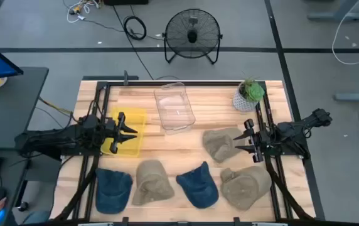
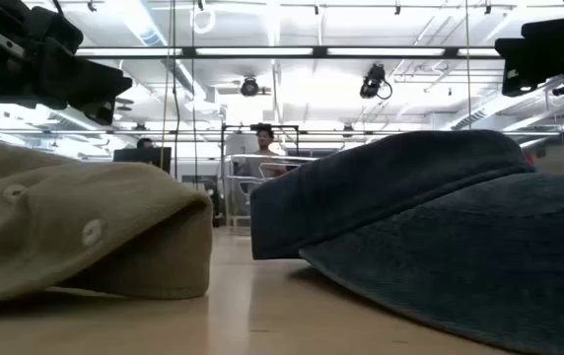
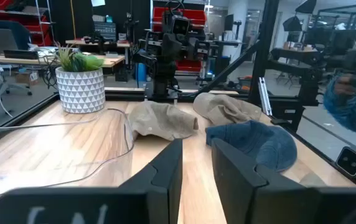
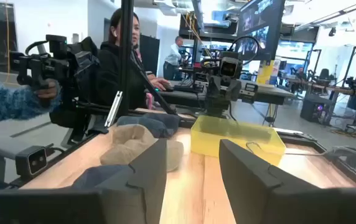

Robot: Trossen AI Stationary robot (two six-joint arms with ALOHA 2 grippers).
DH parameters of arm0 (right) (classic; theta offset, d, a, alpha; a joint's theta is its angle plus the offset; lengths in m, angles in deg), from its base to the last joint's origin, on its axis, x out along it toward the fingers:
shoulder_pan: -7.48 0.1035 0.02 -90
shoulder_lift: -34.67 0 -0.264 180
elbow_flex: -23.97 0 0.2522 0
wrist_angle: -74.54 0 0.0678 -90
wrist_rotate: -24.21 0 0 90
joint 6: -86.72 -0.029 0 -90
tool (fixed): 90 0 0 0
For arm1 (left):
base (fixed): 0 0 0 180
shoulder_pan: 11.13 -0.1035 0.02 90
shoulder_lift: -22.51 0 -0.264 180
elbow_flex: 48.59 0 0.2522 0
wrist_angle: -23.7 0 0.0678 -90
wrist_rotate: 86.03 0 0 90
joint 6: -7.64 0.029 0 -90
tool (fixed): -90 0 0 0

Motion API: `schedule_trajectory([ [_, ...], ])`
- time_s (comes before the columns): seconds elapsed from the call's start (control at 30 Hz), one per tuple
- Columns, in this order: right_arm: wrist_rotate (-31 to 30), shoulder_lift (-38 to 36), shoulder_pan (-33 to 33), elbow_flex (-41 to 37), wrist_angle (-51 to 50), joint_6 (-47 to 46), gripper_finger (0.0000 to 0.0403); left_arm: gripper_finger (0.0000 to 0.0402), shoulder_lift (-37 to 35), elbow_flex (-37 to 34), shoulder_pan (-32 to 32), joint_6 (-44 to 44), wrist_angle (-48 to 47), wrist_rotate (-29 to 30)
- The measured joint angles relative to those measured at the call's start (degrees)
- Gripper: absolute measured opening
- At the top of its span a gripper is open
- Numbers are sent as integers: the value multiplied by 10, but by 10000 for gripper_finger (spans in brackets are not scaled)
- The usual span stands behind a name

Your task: Pick & Place hat

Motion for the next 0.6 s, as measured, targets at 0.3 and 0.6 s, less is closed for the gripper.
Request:
schedule_trajectory([
  [0.3, 0, 0, 0, 0, 0, 0, 151, 89, 0, 0, 0, 0, 0, 0],
  [0.6, -35, 0, 0, 0, 68, 9, 151, 89, 0, 43, 0, -44, -5, 1],
])
